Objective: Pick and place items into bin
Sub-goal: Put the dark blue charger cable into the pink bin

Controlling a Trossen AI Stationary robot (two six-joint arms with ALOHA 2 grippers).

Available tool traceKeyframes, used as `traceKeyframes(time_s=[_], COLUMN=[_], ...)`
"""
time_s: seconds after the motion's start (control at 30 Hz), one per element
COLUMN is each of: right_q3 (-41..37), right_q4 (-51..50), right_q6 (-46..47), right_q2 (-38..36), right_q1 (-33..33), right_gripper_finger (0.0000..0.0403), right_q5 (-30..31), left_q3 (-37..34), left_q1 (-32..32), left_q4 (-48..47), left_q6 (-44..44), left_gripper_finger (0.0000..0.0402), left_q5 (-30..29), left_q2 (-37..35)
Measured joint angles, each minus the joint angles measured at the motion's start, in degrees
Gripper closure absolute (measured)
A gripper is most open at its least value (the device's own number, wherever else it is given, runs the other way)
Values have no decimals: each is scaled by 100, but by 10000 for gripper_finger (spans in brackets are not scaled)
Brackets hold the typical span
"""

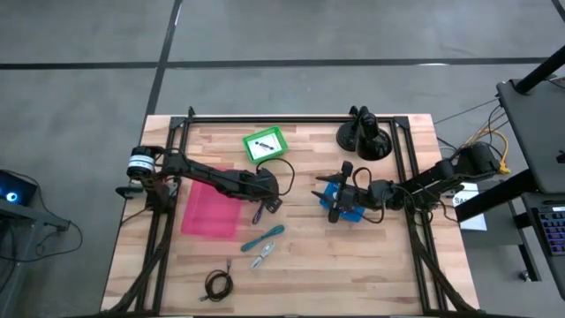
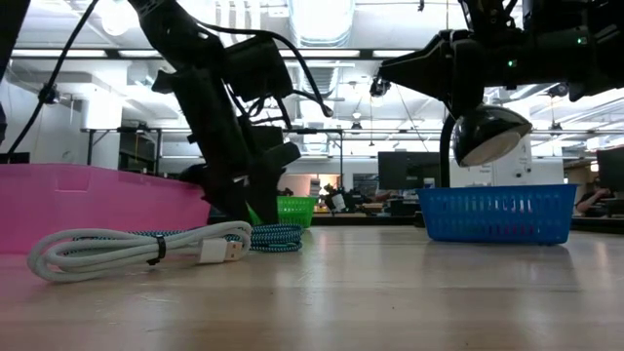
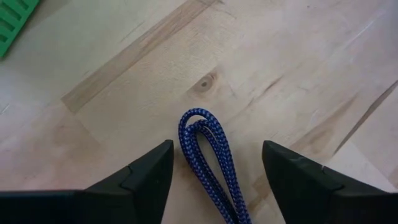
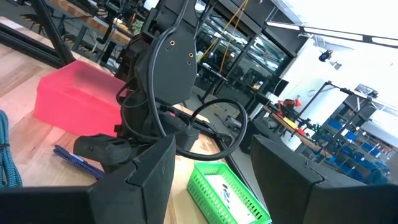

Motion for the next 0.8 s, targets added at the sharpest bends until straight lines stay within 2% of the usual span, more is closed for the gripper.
traceKeyframes(time_s=[0.37, 0.63, 0.7, 0.8], right_q3=[0, 0, 0, 0], right_q4=[0, 0, 0, 0], right_q6=[0, 0, 0, 0], right_q2=[0, 0, 0, 0], right_q1=[0, 1, 0, 1], right_gripper_finger=[207, 207, 207, 207], right_q5=[-2, -2, -2, -2], left_q3=[0, -4, -4, 14], left_q1=[0, 0, 0, 1], left_q4=[-4, -2, -4, -11], left_q6=[18, 424, 450, 475], left_gripper_finger=[299, 378, 394, 396], left_q5=[45, 168, 183, 259], left_q2=[2, 4, 4, 4])
